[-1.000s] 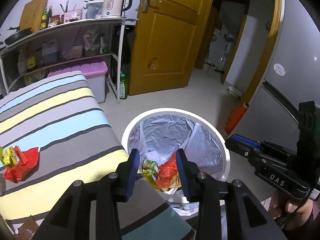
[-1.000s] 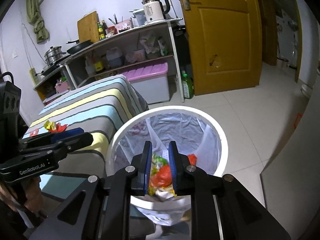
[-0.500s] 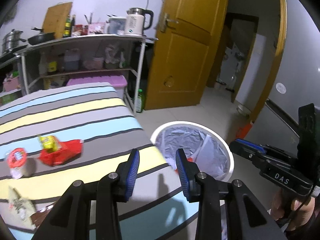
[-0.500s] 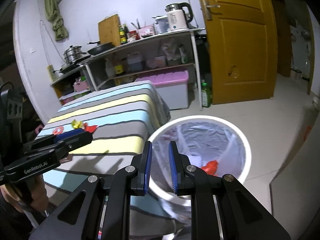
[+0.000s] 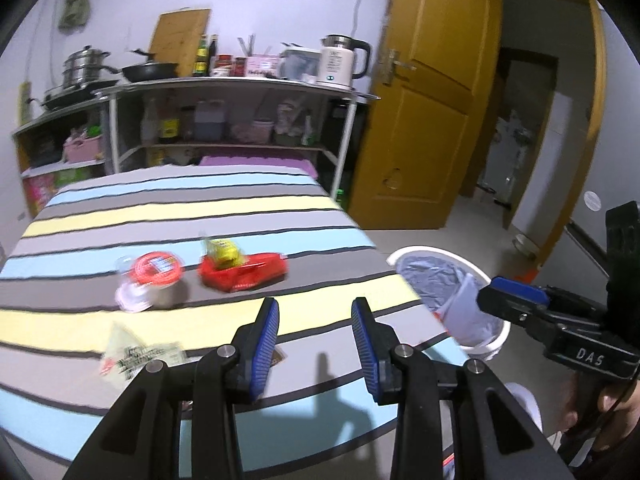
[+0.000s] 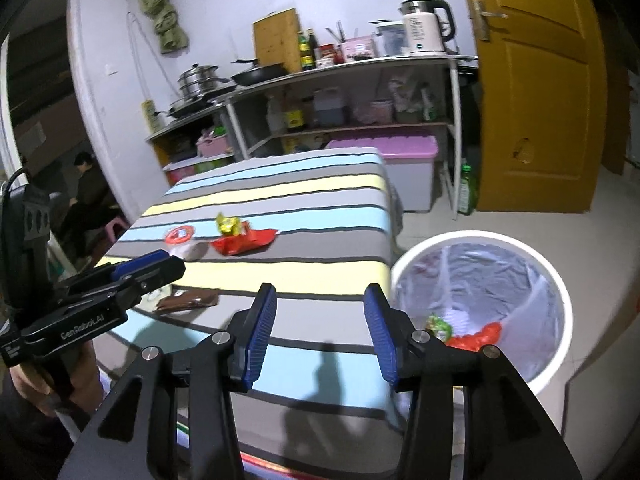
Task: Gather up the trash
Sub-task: 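Move both tools back over the table toward the brown wrapper and white packet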
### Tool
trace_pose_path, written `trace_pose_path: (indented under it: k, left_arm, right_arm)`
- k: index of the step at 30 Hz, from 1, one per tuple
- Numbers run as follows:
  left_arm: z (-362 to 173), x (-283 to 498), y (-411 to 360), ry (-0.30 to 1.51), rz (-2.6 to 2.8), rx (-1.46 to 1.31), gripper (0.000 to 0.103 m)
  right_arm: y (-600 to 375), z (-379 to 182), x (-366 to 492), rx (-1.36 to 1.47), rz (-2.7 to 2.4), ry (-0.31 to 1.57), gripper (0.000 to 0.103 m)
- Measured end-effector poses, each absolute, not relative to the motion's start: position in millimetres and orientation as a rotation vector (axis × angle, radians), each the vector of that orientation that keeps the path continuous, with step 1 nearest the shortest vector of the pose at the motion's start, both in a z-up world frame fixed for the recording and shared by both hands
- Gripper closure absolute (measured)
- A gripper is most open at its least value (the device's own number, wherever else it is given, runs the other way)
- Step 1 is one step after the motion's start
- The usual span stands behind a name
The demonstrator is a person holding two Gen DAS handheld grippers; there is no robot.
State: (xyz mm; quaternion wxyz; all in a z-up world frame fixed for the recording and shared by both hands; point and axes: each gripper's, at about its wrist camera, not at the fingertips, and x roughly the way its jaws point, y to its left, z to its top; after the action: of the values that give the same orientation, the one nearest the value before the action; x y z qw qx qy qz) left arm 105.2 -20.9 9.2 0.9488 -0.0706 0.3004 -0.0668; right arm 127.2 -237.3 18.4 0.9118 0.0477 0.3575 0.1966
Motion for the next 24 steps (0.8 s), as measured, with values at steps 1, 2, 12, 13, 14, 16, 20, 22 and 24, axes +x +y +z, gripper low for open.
trace_pose_path:
  k: [1,2,12,13,14,16,20,22,24]
  left_arm:
    - [8.5,102.6,-14.2,0.611,-0.123,-0.148,0.066]
    - [8.1,99.3,-6.2,0.609,-0.107,-0.152,0.066]
    - [-2.0,78.0,46.2,0.618,0.016,-0.165,0.066]
    - [-3.4,75.1,51.5,0.618,0.025,-0.168,0.066]
    - [-4.8,72.3,57.0,0.620,0.037,-0.172,0.066]
    - [-7.2,68.5,64.5,0.627,0.057,-0.177,0.066]
    - [-13.6,59.6,80.4,0.646,0.088,-0.198,0.066]
    - [-18.1,56.5,87.2,0.658,0.101,-0.217,0.066]
    - [-23.8,56.0,93.7,0.672,0.115,-0.233,0.066]
  right_arm:
    - [-232.3,18.3,126.6,0.091,0.415,0.738,0.056]
    - [-228.2,18.6,126.7,0.086,0.424,0.739,0.056]
    - [-184.0,16.8,131.5,0.027,0.539,0.743,0.056]
    - [-179.5,16.1,132.0,0.019,0.551,0.744,0.056]
    - [-173.9,14.8,133.2,0.010,0.567,0.744,0.056]
    - [-165.6,12.6,135.1,-0.004,0.590,0.747,0.056]
    - [-148.0,4.3,141.3,-0.026,0.627,0.766,0.056]
    - [-142.1,0.9,143.2,-0.036,0.640,0.773,0.056]
    - [-138.6,-0.8,144.2,-0.040,0.646,0.778,0.056]
